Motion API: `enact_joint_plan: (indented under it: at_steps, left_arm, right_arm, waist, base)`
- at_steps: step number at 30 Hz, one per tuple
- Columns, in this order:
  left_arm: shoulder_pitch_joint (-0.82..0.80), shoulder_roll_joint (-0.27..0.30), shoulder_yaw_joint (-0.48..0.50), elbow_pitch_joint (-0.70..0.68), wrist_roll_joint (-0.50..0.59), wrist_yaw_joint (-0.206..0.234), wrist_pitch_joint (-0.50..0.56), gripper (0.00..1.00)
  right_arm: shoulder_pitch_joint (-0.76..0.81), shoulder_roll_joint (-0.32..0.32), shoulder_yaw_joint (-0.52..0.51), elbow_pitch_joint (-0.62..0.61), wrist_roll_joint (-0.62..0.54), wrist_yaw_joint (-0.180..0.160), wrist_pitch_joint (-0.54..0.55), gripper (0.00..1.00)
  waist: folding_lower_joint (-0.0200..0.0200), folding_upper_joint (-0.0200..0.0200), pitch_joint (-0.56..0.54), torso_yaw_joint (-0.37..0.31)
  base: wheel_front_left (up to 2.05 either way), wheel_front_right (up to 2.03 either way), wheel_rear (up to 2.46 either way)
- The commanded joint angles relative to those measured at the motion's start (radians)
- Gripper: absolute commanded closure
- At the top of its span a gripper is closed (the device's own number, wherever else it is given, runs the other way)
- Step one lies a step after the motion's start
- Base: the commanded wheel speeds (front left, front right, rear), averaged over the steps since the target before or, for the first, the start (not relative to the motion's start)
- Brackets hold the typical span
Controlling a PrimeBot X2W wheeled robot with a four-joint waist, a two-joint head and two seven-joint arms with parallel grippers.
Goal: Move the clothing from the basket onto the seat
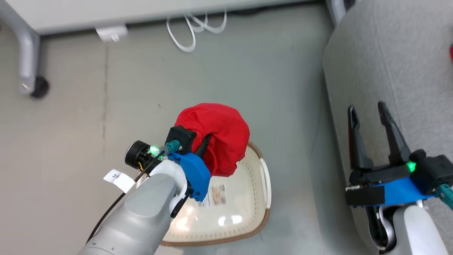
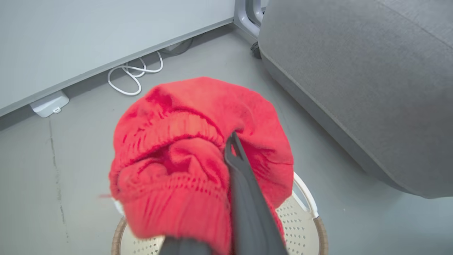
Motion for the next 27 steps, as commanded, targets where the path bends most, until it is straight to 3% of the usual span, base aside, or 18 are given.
enact_joint_plan:
  at_steps: [1, 14, 27]
  left_arm:
    - [0.009, 0.010, 0.020, -0.026, 0.009, 0.008, -0.006, 1.00]
    - [0.073, 0.075, 0.170, -0.261, 0.113, 0.045, -0.006, 1.00]
    - [0.043, 0.089, 0.218, -0.448, 0.169, 0.055, -0.006, 1.00]
  right_arm:
    - [0.026, 0.000, 0.001, 0.009, 0.007, 0.001, 0.001, 0.00]
    - [0.165, 0.000, 0.006, 0.062, 0.037, 0.001, 0.001, 0.00]
    - [0.215, 0.000, -0.001, 0.063, 0.058, 0.001, 0.001, 0.00]
  waist:
    - [0.0003, -0.0001, -0.103, 0.031]
    - [0.0003, -0.0001, -0.349, 0.037]
    - [0.0003, -0.0001, -0.409, 0.049]
  base:
    - [0.00, 0.00, 0.00]
    - [0.00, 0.00, 0.00]
    - [0.00, 0.00, 0.00]
